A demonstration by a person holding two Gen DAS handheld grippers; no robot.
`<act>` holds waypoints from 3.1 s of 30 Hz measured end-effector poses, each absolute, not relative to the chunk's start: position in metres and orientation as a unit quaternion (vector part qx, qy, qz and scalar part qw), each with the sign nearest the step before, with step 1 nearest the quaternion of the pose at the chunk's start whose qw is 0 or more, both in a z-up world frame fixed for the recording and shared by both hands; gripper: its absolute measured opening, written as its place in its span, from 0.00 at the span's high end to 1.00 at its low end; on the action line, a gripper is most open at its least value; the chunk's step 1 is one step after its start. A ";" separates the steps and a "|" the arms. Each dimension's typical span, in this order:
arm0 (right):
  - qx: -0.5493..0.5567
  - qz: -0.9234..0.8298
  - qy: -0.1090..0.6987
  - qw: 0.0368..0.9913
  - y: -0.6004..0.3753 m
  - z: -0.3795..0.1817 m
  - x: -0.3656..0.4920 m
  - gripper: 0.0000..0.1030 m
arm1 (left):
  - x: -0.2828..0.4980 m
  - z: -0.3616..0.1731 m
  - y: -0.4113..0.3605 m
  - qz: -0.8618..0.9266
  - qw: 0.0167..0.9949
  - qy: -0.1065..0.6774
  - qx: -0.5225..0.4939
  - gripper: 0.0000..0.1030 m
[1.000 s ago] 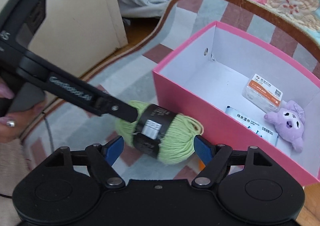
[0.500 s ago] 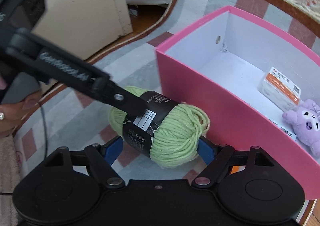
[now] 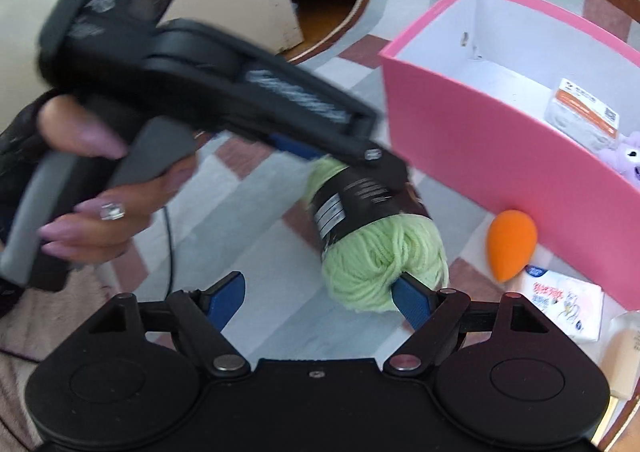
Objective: Organize objects
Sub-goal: 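Lift the green yarn ball with the left tool, then carry the yarn ball over the pink box and lower it inside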
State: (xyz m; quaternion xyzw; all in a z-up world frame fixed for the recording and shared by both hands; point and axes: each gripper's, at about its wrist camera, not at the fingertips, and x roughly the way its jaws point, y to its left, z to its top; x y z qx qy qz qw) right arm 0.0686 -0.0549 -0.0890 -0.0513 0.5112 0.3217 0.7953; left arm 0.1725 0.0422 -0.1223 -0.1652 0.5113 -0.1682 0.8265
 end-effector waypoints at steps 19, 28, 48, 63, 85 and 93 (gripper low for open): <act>-0.171 0.295 0.476 0.811 -0.052 -0.095 0.109 0.18 | 0.161 -0.146 0.063 -0.148 0.755 0.570 -0.289 0.38; -0.065 0.243 0.548 0.797 -0.064 -0.113 0.124 0.36 | 0.155 -0.150 0.043 -0.175 0.749 0.566 -0.296 0.39; -0.017 0.252 0.515 0.819 -0.080 -0.093 0.084 0.43 | 0.125 -0.110 0.018 -0.190 0.799 0.538 -0.192 0.47; -0.025 0.259 0.434 0.862 -0.094 -0.010 0.062 0.40 | 0.121 -0.012 0.006 -0.213 0.842 0.472 -0.150 0.47; 0.120 0.220 0.477 0.842 -0.135 -0.026 0.241 0.41 | 0.306 -0.035 -0.045 -0.155 0.833 0.523 -0.091 0.47; 0.141 0.209 0.503 0.827 -0.136 -0.080 0.275 0.42 | 0.333 -0.081 -0.051 -0.135 0.816 0.556 -0.083 0.47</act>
